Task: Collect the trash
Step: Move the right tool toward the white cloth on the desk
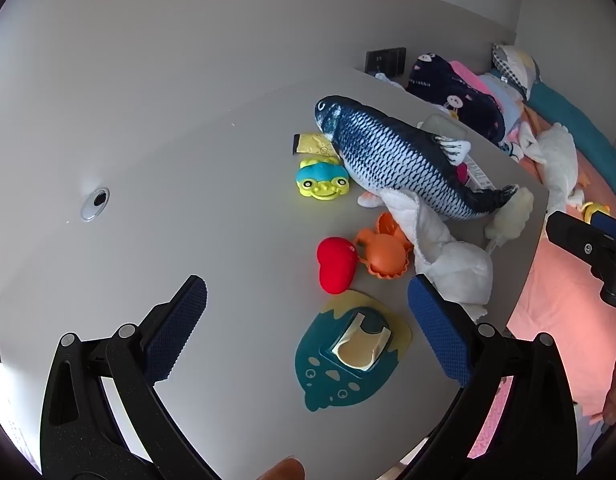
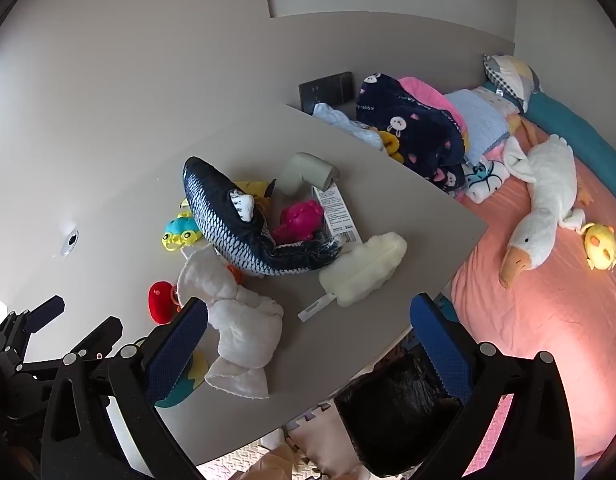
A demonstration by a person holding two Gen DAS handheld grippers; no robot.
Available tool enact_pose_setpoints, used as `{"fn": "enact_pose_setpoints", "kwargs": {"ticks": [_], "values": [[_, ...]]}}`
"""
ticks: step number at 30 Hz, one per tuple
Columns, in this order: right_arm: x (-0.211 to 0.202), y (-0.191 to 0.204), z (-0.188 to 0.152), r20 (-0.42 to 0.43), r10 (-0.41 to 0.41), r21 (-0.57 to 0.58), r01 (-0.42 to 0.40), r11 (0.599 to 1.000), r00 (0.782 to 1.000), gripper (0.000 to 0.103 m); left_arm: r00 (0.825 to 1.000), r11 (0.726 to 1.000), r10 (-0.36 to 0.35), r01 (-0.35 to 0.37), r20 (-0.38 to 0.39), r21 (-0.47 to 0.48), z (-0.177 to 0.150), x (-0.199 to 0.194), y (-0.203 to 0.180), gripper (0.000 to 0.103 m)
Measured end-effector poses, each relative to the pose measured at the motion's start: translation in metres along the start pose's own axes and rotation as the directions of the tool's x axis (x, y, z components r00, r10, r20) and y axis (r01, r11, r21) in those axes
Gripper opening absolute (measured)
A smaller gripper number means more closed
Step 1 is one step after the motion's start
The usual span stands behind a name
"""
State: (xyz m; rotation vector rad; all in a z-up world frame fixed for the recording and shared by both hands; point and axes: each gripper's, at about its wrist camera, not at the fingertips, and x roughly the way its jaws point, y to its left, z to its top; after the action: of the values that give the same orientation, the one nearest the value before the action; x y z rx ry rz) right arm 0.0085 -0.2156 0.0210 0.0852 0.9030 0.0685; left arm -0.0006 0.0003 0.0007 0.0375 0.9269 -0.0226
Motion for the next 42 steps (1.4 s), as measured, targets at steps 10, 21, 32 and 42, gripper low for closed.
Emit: {"fn": "enact_pose_setpoints", "kwargs": {"ticks": [10,21,32,42], "values": [[-0.0014,0.0009,-0.0012,0.019,0.002,-0.006,-0.002,1.000,1.000,0.101,0.999,0.999,-0.030,0.030,-0.027,-0.028,0.0017,0.0028,0.0052,0.097],[-0.0037,0.0035,0.0022,0.026,0.004,-0.007,-0.004,1.000,1.000,0.101,0.999,0.999,-0.042,0.041,-0.016,-0.035,0.0019,0.0024,0.0052,0.097],[-0.0039,0.0026,0.0019,0.025,0.005,-0.011,-0.004,1.000,1.000,0.101,0.997,0.997,-0.071,0.070,-0.031,-0.023,0.0013,0.0065,0.0011,0.097],[-0.0017,0.0032,0.0022,0.030,-0.010,-0.040,0.011,0.999,0.999,0.101,0.997,0.998,-0.070,0.070,-0.022,-0.003,0.0020,0.0053,-0.0038,0.097]]}}
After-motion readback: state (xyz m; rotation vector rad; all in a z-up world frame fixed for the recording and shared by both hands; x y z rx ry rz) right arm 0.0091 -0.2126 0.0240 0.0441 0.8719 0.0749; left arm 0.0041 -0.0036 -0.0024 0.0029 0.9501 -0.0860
